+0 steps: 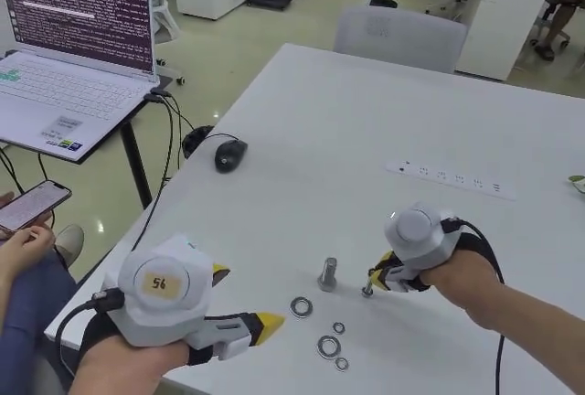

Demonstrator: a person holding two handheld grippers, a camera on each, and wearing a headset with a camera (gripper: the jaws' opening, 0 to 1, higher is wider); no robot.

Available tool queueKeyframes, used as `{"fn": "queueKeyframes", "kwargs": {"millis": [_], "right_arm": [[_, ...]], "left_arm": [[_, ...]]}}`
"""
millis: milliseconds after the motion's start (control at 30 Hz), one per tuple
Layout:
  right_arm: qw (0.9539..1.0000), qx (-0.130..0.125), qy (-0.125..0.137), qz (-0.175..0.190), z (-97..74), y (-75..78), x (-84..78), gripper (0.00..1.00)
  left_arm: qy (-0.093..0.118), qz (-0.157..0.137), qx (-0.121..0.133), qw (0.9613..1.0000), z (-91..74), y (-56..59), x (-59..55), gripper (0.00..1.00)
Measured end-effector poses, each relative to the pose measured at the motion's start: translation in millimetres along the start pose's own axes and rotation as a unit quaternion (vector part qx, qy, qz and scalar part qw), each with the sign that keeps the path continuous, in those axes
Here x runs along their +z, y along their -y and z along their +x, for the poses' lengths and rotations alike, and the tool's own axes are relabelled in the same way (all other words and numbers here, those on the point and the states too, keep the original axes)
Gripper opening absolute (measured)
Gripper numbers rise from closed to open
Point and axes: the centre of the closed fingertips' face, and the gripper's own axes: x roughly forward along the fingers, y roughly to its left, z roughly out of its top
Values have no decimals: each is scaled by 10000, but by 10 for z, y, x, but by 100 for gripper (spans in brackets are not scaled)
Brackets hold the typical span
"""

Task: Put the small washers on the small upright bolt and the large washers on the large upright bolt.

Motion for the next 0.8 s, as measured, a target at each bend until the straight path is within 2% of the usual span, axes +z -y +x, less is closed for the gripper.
{"fn": "queueKeyframes", "kwargs": {"millis": [300,500,800], "right_arm": [[9999,5,-128,5,2,-8,-3,13],[9994,24,-277,-190,16,-16,0,13],[9990,105,-402,-151,86,-19,-42,13]], "left_arm": [[6,0,9,10000,-3,-14,8,59],[-1,-6,-3,10000,0,-4,-3,59],[-3,-33,26,10000,-14,-23,-23,59]]}}
